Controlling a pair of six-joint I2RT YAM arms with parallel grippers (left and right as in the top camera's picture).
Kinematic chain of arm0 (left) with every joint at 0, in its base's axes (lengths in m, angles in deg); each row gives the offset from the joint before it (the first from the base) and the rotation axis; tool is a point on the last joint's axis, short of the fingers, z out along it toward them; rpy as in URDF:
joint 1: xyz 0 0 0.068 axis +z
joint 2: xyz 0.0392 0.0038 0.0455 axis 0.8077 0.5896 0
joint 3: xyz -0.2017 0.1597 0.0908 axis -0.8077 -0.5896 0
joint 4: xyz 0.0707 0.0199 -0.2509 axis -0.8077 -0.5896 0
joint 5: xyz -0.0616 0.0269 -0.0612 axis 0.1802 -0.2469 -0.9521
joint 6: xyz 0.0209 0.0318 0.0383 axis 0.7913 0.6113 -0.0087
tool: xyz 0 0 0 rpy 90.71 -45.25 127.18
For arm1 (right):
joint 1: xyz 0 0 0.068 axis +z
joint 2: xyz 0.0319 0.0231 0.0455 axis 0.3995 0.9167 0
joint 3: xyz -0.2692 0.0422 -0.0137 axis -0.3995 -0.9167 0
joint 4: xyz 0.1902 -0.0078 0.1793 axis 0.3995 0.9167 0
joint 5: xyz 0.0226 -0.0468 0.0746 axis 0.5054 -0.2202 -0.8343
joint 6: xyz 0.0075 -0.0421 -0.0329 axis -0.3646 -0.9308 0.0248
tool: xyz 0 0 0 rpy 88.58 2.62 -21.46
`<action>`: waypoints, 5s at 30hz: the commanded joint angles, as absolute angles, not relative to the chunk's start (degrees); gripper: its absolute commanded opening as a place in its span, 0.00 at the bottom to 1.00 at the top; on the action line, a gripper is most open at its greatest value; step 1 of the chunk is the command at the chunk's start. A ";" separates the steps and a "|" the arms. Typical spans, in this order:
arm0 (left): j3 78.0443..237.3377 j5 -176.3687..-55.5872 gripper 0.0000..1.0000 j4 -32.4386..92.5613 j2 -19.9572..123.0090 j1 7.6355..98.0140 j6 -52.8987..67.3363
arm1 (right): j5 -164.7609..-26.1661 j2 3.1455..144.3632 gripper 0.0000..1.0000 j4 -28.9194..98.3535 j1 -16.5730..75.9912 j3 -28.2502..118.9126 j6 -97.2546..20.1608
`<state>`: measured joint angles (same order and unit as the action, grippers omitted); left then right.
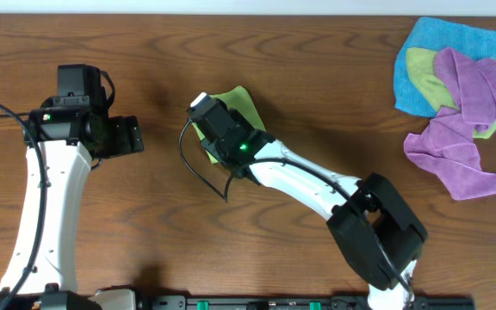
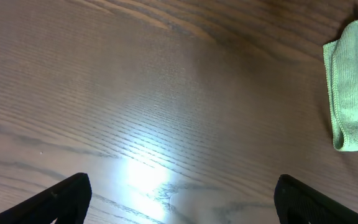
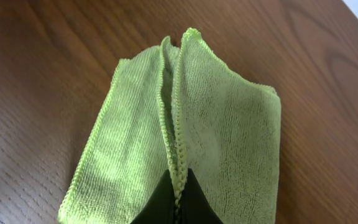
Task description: Fold the cloth
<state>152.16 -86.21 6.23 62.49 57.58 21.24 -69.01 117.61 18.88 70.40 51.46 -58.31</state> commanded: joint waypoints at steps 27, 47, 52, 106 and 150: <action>151.77 -85.38 0.95 6.25 62.62 57.82 21.83 | -69.79 118.81 0.99 21.07 70.35 51.27 -57.41; 151.77 -85.38 0.95 6.66 62.64 57.82 21.83 | -83.21 121.11 0.56 28.17 67.95 51.27 -75.59; 151.77 -85.36 0.95 6.69 62.64 57.84 21.83 | -83.15 121.98 0.40 27.62 67.07 51.27 -77.91; 148.25 -86.49 0.95 9.29 62.64 57.84 21.63 | -77.60 116.45 0.01 28.26 72.80 52.47 -76.27; 148.25 -86.51 0.95 9.70 62.64 57.82 21.63 | -84.85 115.36 0.02 29.37 73.87 52.29 -71.51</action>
